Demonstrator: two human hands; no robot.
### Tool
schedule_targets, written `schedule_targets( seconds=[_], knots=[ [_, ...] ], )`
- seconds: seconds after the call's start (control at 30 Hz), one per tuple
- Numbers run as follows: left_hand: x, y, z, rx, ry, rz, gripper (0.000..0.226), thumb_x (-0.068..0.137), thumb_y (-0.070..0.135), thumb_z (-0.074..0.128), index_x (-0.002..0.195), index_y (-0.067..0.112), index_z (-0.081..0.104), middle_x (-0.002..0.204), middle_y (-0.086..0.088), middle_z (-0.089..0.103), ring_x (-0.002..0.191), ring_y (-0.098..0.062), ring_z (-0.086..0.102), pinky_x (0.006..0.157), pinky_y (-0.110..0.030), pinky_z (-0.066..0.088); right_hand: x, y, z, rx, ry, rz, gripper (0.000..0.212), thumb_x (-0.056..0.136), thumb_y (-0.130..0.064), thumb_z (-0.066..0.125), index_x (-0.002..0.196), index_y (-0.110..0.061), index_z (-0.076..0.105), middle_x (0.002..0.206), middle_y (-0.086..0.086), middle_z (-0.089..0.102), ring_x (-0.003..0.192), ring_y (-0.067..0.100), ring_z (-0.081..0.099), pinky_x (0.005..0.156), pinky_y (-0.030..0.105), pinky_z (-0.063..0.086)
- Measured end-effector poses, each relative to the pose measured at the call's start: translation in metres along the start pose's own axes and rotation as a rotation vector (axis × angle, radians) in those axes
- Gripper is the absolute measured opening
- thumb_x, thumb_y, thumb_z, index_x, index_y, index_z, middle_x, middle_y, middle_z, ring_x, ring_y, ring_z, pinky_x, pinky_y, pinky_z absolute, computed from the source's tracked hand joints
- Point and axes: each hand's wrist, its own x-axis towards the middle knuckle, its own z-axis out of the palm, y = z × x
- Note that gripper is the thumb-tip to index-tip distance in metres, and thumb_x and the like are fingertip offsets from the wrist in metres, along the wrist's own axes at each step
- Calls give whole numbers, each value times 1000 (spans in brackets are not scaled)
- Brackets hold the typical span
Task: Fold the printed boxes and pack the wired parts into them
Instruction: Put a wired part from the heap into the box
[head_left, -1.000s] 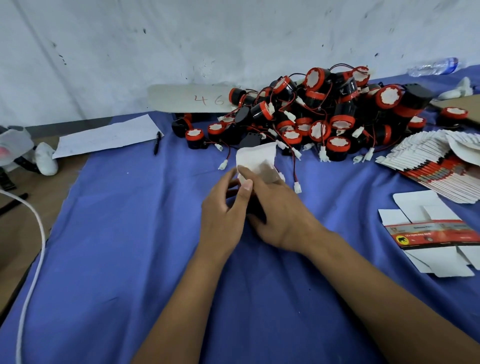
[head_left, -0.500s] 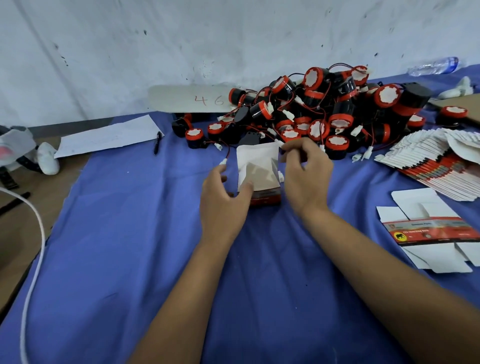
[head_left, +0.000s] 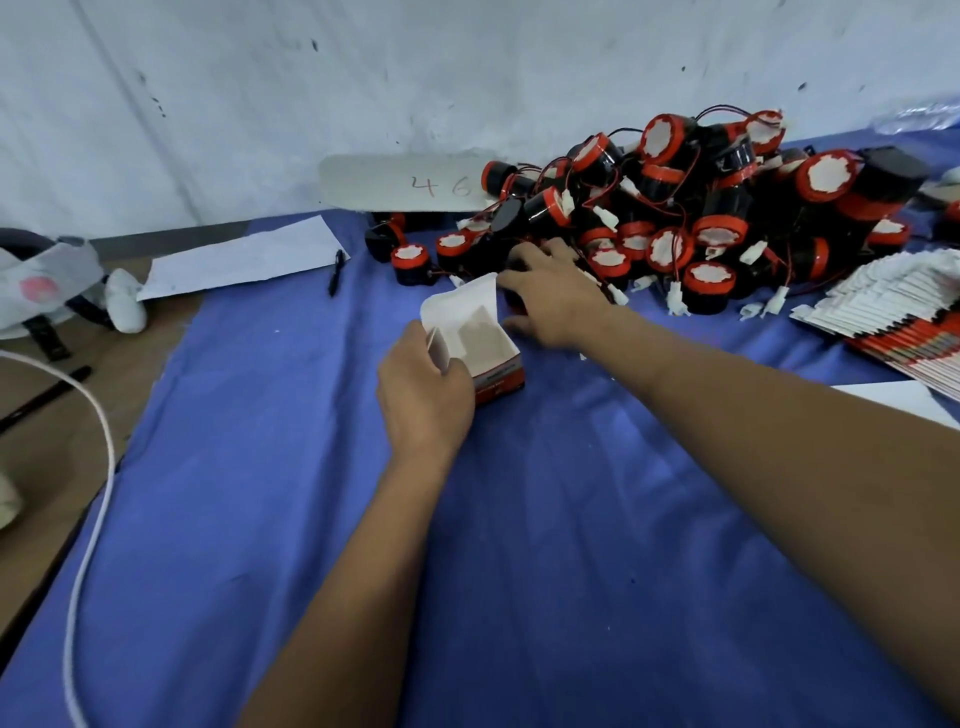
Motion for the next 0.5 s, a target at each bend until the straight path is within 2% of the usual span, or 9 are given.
schedule_targets(
  seconds=[0.07,0.13,0.2,0.27,0.33,0.4,0.5],
  knots=[
    [-2,-1,-3,-23,-4,1,13,83,3,53,95,8,57,79,3,59,79,-27,56,59,-33,37,-7,0,4,23,96,67,56,88,-47,73,133,-22,54,144,12,35,130,40,31,106,48,41],
    [-6,-4,-7,-43,-7,-10,17,83,3,52,97,8,58,82,-1,63,80,-28,58,65,-39,46,-16,2,8,117,214,181,61,78,-45,82,121,-16,52,135,16,38,122,40,37,100,48,42],
    [-9,-6,-10,-60,-14,-7,17,83,3,51,97,9,58,81,-3,63,80,-29,60,67,-43,49,-24,11,12,197,283,320,68,74,-41,87,120,-10,47,130,18,43,116,41,44,94,48,43],
    [-12,-7,-13,-70,-8,4,17,83,3,51,98,9,59,81,-2,63,80,-28,60,66,-42,50,-32,21,17,269,341,411,61,83,-34,80,122,-4,44,124,19,50,109,40,52,82,44,44],
    [-14,-7,-14,-81,-2,20,19,84,3,52,101,7,60,85,-3,65,81,-29,61,66,-44,51,-37,26,18,413,458,442,43,92,-31,68,115,-2,45,105,14,55,94,35,57,69,37,35],
    [-14,-8,-14,-93,9,23,16,84,2,52,98,5,59,85,-4,64,80,-29,60,66,-45,50,-40,26,13,645,519,480,41,92,-32,69,113,-6,46,94,6,56,83,26,58,64,36,39],
    [-15,-7,-11,-98,23,20,6,83,2,51,88,5,52,76,-1,58,73,-26,54,60,-40,44,-51,19,-2,1278,549,556,34,94,-25,68,121,-12,52,105,5,64,83,21,67,64,32,57]
  ],
)
